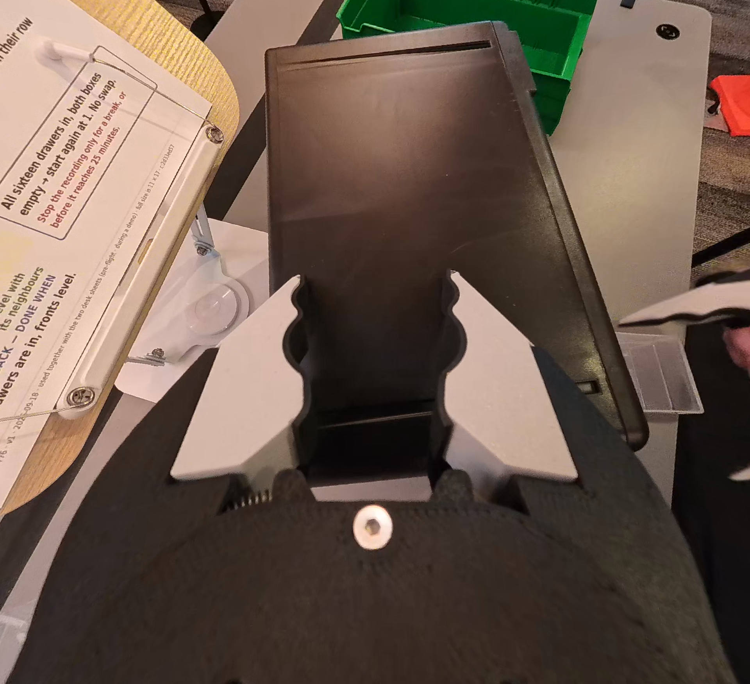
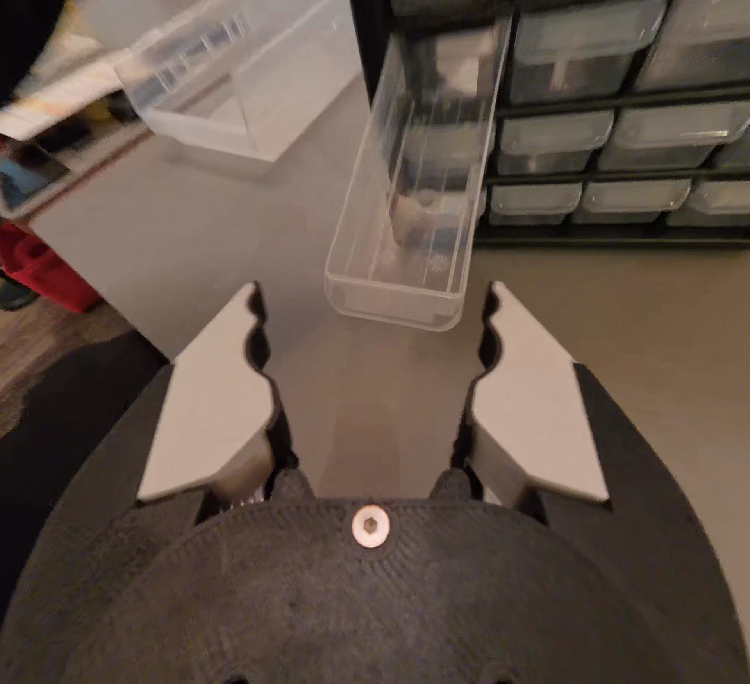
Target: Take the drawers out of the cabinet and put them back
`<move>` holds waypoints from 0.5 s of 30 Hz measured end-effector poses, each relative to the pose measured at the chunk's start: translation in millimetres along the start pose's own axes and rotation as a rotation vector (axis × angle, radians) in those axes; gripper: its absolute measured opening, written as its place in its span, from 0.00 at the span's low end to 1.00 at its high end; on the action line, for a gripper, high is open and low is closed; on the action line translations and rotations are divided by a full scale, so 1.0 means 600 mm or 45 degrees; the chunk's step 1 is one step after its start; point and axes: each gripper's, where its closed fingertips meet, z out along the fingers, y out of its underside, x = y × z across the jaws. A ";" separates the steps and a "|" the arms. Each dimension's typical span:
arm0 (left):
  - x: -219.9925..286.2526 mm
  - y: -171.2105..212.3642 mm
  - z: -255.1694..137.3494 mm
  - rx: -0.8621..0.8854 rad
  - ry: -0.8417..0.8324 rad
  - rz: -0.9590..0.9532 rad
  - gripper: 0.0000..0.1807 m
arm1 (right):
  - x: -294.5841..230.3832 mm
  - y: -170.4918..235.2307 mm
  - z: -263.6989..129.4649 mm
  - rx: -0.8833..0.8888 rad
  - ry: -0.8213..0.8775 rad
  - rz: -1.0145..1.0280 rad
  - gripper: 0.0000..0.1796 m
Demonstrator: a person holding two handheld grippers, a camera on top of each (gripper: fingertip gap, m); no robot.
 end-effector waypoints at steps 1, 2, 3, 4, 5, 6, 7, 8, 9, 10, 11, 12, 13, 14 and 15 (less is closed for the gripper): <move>0.000 0.000 0.000 0.000 0.000 0.000 0.36 | 0.007 0.012 0.013 -0.054 0.045 -0.015 0.46; 0.000 0.000 0.000 0.000 0.000 -0.001 0.36 | 0.016 0.016 0.022 -0.081 0.093 -0.035 0.38; 0.000 0.000 0.000 0.000 0.000 -0.002 0.36 | 0.020 0.013 0.028 -0.073 0.109 -0.047 0.38; 0.000 0.000 0.000 0.000 0.000 -0.003 0.36 | 0.019 0.009 0.031 -0.069 0.093 -0.046 0.38; -0.001 0.000 0.000 0.000 0.000 -0.004 0.36 | 0.019 0.004 0.032 -0.070 0.085 -0.054 0.38; -0.001 0.000 0.000 0.001 0.000 -0.006 0.36 | 0.021 -0.004 0.029 -0.050 0.101 -0.083 0.38; -0.001 0.000 0.000 0.000 0.000 -0.004 0.36 | 0.024 -0.014 0.022 -0.034 0.115 -0.115 0.38; -0.001 0.000 0.000 -0.002 -0.001 -0.002 0.36 | 0.025 -0.025 0.016 -0.022 0.112 -0.131 0.38; -0.001 0.000 0.000 -0.003 -0.001 -0.001 0.35 | 0.025 -0.036 0.014 -0.011 0.103 -0.143 0.38; -0.001 0.000 0.000 -0.002 0.000 -0.001 0.35 | 0.027 -0.046 0.016 -0.008 0.097 -0.164 0.38; -0.001 0.000 0.000 -0.002 0.001 -0.002 0.35 | 0.031 -0.056 0.020 -0.007 0.090 -0.180 0.37; -0.001 0.000 0.000 -0.002 0.000 -0.001 0.35 | 0.034 -0.066 0.027 -0.009 0.072 -0.177 0.37; -0.001 0.000 0.000 -0.002 0.001 -0.002 0.35 | 0.038 -0.071 0.038 -0.034 0.053 -0.173 0.37; -0.001 0.000 0.000 -0.001 0.001 -0.003 0.35 | 0.042 -0.073 0.052 -0.059 0.038 -0.191 0.38; -0.001 0.000 0.000 -0.002 0.001 -0.001 0.35 | 0.048 -0.074 0.066 -0.068 0.028 -0.223 0.38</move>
